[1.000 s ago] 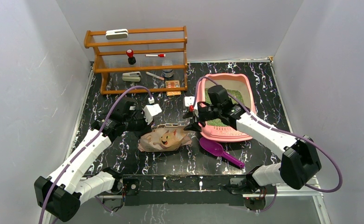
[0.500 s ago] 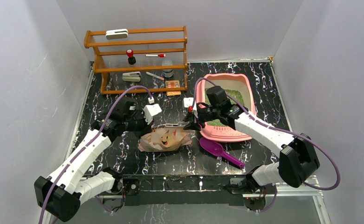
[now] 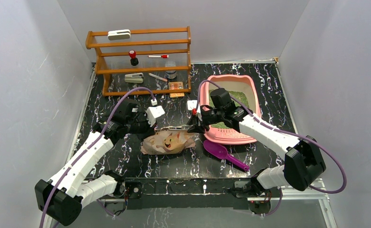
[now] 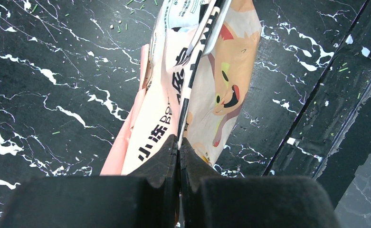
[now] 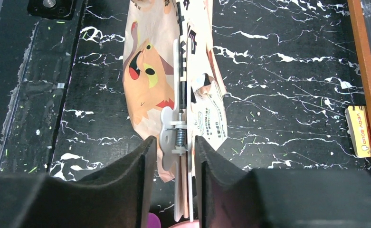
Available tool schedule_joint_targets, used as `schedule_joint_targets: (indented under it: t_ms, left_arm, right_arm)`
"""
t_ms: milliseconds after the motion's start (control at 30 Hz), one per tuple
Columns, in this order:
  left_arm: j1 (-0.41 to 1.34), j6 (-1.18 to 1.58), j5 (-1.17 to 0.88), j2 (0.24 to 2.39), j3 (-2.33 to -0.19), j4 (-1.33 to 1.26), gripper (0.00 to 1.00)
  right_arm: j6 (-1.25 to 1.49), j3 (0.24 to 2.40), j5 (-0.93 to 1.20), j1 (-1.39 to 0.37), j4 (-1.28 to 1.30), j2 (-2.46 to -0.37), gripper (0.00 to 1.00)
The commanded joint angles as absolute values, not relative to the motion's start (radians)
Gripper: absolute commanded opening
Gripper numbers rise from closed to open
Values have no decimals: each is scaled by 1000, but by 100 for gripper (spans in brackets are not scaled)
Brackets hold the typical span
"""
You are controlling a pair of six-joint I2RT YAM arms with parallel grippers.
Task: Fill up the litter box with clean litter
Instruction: Clamp the cat litter bag at the center of the board.
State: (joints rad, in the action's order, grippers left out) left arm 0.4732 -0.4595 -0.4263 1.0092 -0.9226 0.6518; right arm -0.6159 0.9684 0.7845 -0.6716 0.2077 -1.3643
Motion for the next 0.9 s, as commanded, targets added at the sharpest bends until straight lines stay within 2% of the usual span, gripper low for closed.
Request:
schedule_joint_targets:
  t_ms: [0,267,500,867]
  left_arm:
    - [474,-448,-497,961,-979,609,0]
    - [474,-446,-507,968,-983,609,0]
    - [474,-448,-518,972,-985,609,0]
    - [474,-445,-526,975,-994,608,0]
  right_arm:
    - [-623,1004,763,-669,188,-1351,44]
    - [-591,1002,765,-670,160,-1358,31]
    - [-545,983,795,-675,94,-1356,8]
    - [-570,1025,798,-709,96,-1427,7]
